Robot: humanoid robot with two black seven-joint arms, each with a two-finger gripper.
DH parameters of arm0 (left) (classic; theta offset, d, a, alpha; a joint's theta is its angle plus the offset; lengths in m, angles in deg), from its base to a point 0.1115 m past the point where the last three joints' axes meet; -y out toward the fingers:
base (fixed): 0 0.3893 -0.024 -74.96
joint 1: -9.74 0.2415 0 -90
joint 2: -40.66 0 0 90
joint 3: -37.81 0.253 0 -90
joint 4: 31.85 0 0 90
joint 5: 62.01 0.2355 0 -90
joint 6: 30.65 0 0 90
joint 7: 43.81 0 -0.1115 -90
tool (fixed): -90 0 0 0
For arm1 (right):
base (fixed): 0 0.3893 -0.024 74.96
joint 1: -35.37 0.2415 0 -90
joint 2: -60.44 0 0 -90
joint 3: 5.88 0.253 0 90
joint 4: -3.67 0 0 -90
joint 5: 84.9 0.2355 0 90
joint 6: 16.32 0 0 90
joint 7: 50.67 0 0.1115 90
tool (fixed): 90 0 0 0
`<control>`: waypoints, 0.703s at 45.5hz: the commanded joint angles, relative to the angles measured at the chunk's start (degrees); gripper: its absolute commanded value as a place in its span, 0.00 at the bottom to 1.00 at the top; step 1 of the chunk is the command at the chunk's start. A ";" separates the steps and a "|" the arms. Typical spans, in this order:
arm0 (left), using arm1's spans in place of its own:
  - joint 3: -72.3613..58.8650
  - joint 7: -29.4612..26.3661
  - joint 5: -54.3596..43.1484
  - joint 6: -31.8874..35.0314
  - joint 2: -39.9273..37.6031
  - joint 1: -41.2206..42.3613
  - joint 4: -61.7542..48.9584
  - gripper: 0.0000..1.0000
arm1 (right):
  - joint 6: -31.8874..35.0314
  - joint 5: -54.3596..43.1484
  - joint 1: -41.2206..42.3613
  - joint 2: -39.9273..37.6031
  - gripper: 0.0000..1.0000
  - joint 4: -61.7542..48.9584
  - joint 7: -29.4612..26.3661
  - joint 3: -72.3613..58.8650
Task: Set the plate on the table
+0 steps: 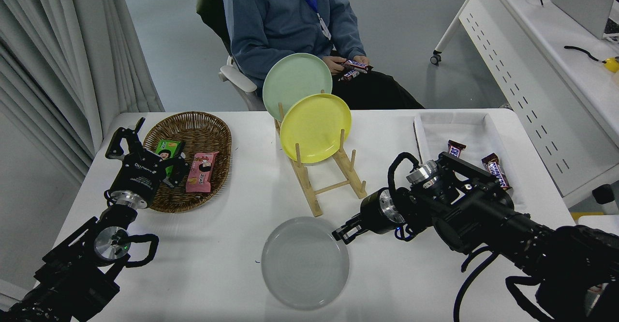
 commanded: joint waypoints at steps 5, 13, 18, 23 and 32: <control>0.00 0.00 -0.03 0.00 0.00 0.00 -0.03 1.00 | 0.00 -0.35 -0.28 0.35 0.00 -1.73 0.06 -0.30; 0.00 0.00 0.06 0.00 0.00 0.00 -0.03 1.00 | 0.00 -0.35 -0.63 0.52 0.00 -2.00 0.06 -0.74; 0.00 0.00 -0.03 0.00 0.00 0.00 -0.03 1.00 | 0.00 -0.35 -0.63 0.52 0.00 -2.00 0.06 -0.74; 0.00 0.00 0.06 0.00 0.00 0.00 0.05 1.00 | 0.00 -0.52 -0.63 0.52 0.24 -2.00 0.06 -0.13; 0.00 0.00 -0.03 0.00 0.00 0.00 -0.03 1.00 | 0.00 -0.88 -0.02 0.43 0.99 -1.56 -0.03 1.89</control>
